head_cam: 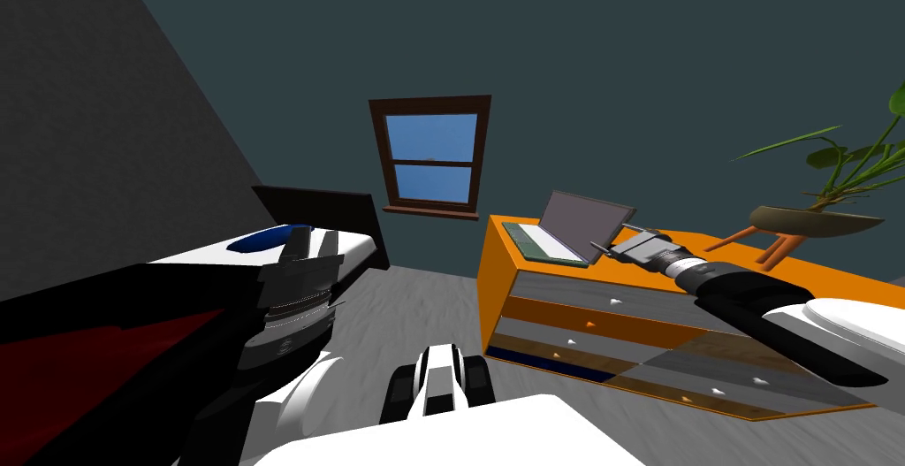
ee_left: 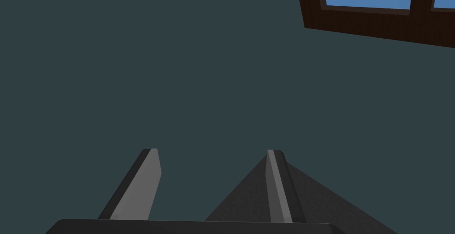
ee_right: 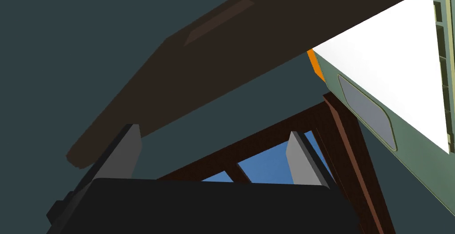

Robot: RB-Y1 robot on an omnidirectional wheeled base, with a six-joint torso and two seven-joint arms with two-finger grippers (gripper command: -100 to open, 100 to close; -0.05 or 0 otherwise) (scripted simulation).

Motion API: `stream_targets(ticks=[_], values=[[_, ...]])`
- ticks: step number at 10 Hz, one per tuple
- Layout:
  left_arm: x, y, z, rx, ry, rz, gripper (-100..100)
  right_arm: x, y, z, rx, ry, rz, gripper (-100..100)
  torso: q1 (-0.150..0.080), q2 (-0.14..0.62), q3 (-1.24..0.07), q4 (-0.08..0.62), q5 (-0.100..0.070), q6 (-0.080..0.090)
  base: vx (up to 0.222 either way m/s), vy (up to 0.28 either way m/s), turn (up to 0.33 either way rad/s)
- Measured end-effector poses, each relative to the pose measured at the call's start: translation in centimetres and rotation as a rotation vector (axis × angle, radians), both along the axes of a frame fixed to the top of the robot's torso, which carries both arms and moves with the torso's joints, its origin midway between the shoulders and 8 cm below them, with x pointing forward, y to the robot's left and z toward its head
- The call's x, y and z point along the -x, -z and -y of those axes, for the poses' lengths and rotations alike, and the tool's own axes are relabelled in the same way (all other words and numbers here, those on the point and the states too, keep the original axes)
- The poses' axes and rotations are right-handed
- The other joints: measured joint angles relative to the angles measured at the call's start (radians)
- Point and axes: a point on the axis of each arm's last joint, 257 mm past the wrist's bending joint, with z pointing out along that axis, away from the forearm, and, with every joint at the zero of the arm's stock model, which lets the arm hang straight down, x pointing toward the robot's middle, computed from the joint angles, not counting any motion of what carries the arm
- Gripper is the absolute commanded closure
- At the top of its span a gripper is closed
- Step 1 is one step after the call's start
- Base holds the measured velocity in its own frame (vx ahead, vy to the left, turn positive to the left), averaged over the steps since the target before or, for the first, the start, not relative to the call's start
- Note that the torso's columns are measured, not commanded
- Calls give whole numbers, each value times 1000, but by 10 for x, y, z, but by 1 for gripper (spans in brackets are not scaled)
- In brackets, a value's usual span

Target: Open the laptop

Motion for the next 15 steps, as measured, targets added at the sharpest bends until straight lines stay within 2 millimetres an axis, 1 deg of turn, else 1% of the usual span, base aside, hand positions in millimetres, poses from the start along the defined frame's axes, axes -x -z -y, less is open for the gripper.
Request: stream_targets(ticks=[4, 5, 6, 7, 15], values=[[0, 0, 0, 0, 0, 0, 0, -3, -5, 6, -128, -1, 32, -100, 0, 0, 0, 0, 0, 0, -17, -26, -1], [0, 0, 0, 0, 0, 0, 0, -3, -5, 6, -134, -2, 33, -100, 1, 0, 0, 0, 0, 0, 0, 0, 0], [0, 0, 0, 0, 0, 0, 0, -3, -5, 6, -133, -2, 33, 100, 1, 0, 0, 0, 0, 0, 0, 0, 0], [0, 0, 0, 0, 0, 0, 0, -3, -5, 6, -133, -2, 33, 100, 0, 0, 0, 0, 0, 0, -6, 26, 38], [0, 0, 0, 0, 0, 0, 0, -2, 7, -4, 182, 17, -45, 100, -1, 1, 0, 0, 0, 0, 3, 44, 24]])
